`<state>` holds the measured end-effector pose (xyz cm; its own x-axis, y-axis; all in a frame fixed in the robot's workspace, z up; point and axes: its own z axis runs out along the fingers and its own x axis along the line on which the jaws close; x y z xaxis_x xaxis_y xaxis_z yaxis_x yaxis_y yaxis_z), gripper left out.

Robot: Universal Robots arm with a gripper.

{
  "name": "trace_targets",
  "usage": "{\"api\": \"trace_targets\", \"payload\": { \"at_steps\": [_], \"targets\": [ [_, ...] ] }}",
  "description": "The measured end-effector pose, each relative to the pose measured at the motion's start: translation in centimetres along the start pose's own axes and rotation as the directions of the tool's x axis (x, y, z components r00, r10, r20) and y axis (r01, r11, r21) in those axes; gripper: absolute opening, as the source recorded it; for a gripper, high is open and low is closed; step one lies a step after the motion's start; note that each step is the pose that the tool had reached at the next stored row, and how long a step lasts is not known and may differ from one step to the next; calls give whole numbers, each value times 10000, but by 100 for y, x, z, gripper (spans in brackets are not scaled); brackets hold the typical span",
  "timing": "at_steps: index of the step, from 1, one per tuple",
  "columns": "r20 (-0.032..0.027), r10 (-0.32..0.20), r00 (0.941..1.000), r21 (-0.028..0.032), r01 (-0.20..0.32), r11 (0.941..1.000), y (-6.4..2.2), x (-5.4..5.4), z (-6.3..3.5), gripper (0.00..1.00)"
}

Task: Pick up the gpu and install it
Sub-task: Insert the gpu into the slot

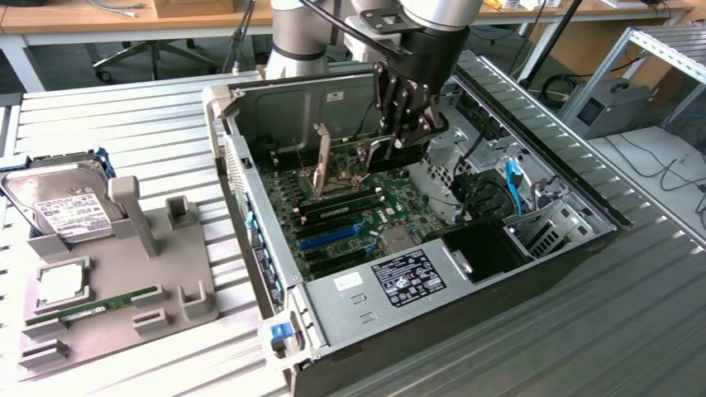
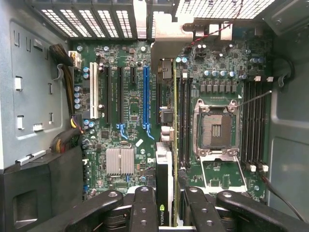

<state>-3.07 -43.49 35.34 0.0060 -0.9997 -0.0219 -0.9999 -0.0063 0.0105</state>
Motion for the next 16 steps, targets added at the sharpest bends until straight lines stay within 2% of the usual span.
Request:
{"api": "trace_targets", "payload": {
  "at_steps": [7, 16],
  "targets": [
    [2, 0, 10000, 1, 0, 10000, 1, 1, 29, 27],
    [0, 1, 10000, 1, -1, 10000, 12, 3, 154, 27]
  ]
}}
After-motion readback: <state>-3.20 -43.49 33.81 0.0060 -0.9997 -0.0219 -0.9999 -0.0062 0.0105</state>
